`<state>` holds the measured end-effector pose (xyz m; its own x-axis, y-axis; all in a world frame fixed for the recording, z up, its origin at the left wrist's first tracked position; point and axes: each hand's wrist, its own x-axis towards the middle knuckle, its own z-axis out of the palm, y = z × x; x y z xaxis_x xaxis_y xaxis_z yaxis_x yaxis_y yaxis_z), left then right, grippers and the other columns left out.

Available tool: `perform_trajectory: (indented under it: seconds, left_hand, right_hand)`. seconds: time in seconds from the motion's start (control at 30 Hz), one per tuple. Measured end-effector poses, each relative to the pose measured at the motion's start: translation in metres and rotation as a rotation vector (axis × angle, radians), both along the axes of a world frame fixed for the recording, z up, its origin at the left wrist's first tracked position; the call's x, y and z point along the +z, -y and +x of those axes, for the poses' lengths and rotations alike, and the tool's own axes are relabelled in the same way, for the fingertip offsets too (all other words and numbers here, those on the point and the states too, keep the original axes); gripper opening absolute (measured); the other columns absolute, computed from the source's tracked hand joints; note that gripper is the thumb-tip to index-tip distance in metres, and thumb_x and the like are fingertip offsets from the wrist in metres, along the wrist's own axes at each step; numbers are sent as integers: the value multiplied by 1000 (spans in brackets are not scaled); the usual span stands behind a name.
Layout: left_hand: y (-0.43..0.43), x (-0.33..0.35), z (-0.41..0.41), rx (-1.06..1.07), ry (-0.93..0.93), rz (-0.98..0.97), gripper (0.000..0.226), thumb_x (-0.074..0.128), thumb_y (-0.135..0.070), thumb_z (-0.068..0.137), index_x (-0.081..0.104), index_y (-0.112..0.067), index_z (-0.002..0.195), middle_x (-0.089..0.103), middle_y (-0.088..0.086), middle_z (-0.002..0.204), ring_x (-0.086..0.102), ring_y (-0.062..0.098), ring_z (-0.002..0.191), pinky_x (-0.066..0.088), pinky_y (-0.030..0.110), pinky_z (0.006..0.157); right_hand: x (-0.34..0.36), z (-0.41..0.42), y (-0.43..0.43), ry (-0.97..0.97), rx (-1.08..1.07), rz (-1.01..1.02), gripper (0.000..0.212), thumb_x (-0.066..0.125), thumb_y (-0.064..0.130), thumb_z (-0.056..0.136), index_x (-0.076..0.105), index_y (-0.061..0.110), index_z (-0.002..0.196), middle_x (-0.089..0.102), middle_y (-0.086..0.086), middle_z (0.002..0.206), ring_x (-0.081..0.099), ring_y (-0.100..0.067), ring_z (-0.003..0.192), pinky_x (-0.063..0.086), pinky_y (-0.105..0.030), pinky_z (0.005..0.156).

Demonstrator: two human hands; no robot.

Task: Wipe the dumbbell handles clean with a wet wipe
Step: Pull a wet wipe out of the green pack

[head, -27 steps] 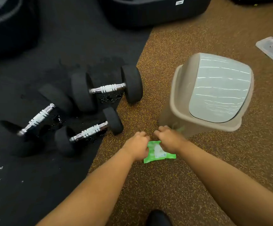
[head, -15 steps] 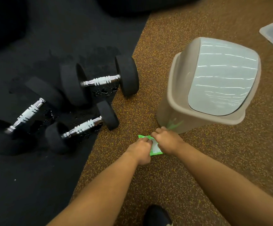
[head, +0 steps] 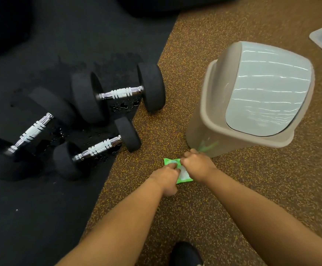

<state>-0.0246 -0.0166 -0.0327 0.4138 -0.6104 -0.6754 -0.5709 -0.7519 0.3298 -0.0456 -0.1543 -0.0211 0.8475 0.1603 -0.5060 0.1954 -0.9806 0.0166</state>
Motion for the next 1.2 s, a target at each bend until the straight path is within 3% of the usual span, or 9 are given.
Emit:
perform_trajectory:
  seconds: [0.33,0.53,0.67,0.8,0.93,1.1,1.2]
  left_hand:
    - [2,3,1,-37,-8,21,70,56,-16,85,26,-13,148,6,6,160,29,27,141,37,41,110]
    - [0,0,-1,-58,-26,71,71,56,-18,85,25,-12,148,-1,5,161,26,26,143,35,43,111]
    - [0,3,-3,-106,-15,127,72,55,-18,88,20,-12,151,-2,4,160,17,25,145,33,44,111]
    - [-1,2,-1,-117,-45,145,72,55,-17,87,22,-17,150,10,1,157,18,28,144,37,50,109]
    - [-1,-3,0,-140,-62,156,75,54,-15,86,18,-18,151,-3,-1,160,2,25,148,31,52,112]
    - [-2,-2,1,-130,-83,145,76,54,-16,86,15,-20,152,-11,-2,160,0,26,148,28,53,113]
    - [-4,-3,3,-136,-87,123,76,53,-16,87,14,-20,152,-10,-1,161,2,26,148,27,50,115]
  right_hand:
    - [-4,-2,7,-79,-74,141,29,50,7,83,45,13,111,58,-14,105,55,-32,101,46,-38,74]
    - [-6,2,13,-43,-137,259,18,49,9,84,39,17,96,63,-14,94,60,-35,85,46,-38,63]
    - [-3,3,12,-20,-186,319,15,49,10,87,39,17,96,64,-14,91,58,-36,82,49,-41,63]
    - [3,6,11,13,-247,447,12,48,11,88,39,16,94,63,-14,92,57,-36,81,49,-45,64]
    - [7,12,7,66,-278,531,10,47,11,89,39,15,94,61,-15,88,56,-36,78,48,-46,66]
    - [8,17,4,115,-316,623,7,49,10,90,46,9,95,61,-13,87,55,-33,78,47,-44,69]
    - [13,20,2,145,-354,671,9,52,8,89,46,13,86,55,-2,80,50,-26,74,42,-36,67]
